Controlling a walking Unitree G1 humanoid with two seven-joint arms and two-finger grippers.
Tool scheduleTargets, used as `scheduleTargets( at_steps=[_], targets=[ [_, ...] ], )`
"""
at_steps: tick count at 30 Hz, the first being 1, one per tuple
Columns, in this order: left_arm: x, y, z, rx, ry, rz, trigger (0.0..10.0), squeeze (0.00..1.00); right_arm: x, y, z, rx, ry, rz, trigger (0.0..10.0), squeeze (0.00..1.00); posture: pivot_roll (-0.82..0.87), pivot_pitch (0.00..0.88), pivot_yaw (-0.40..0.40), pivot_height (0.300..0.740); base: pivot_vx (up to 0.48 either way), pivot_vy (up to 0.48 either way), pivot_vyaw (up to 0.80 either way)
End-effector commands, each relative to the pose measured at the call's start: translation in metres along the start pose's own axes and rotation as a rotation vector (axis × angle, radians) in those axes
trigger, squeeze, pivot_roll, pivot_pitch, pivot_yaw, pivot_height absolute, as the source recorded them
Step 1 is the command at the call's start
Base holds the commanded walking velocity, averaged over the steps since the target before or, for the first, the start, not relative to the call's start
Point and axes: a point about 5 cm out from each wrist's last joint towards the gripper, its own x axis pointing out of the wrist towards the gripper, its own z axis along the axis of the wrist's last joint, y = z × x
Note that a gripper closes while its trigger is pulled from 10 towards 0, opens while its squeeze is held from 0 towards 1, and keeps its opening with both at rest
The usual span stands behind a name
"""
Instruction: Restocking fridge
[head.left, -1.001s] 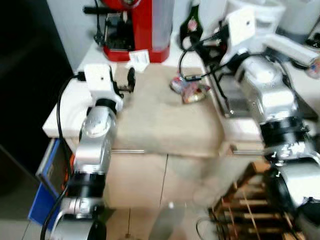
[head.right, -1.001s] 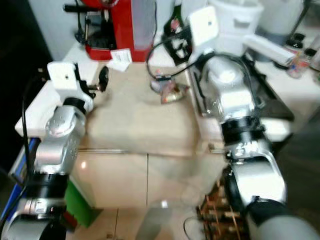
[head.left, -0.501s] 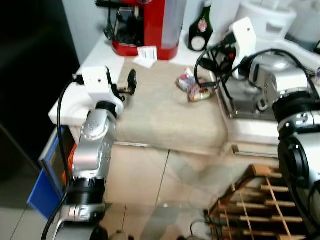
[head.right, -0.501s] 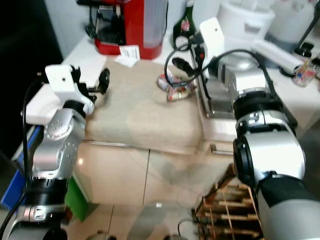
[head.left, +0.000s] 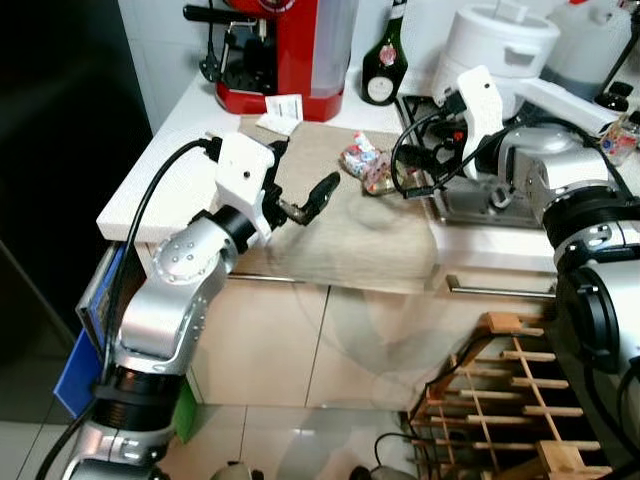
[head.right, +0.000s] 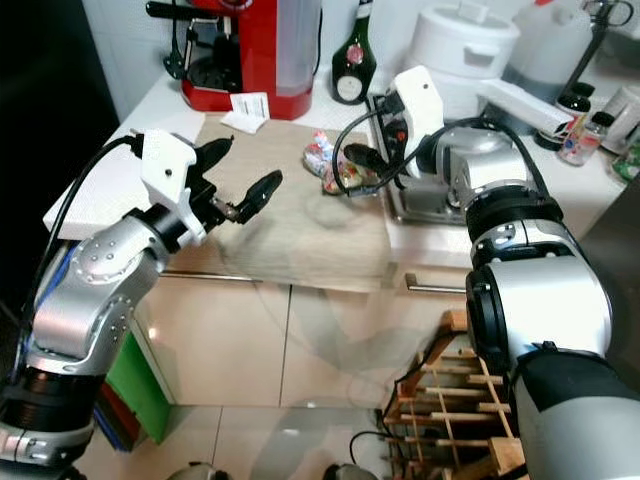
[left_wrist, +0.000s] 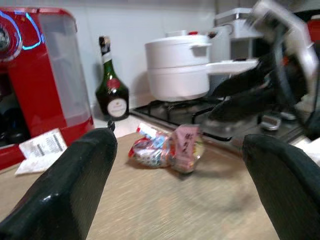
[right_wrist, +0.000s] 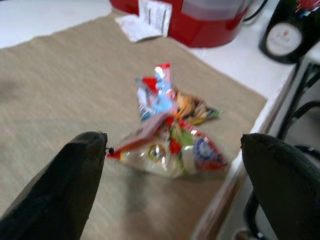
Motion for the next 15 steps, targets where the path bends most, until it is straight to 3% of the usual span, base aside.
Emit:
scheduleTargets(
  at_steps=[1, 7, 15],
  targets=[
    [-0.001, -0.005, 0.003, -0.013, 0.003, -0.032, 10.0, 0.00, 0.000, 0.001, 0.008, -0.039, -0.004, 0.004, 10.0, 0.00, 0.07, 0.031, -0.079, 0.740, 0.000, 0.000, 0.00],
    [-0.021, -0.009, 0.004, -0.047, 0.042, -0.042, 10.0, 0.00, 0.007, 0.009, 0.008, -0.058, -0.007, 0.016, 10.0, 0.00, 0.10, 0.077, -0.081, 0.740, 0.000, 0.000, 0.00],
    [-0.039, -0.011, 0.007, -0.062, 0.079, -0.037, 10.0, 0.00, 0.018, 0.017, 0.017, -0.108, -0.078, -0.069, 10.0, 0.00, 0.18, 0.110, -0.082, 0.740, 0.000, 0.000, 0.00]
  ],
)
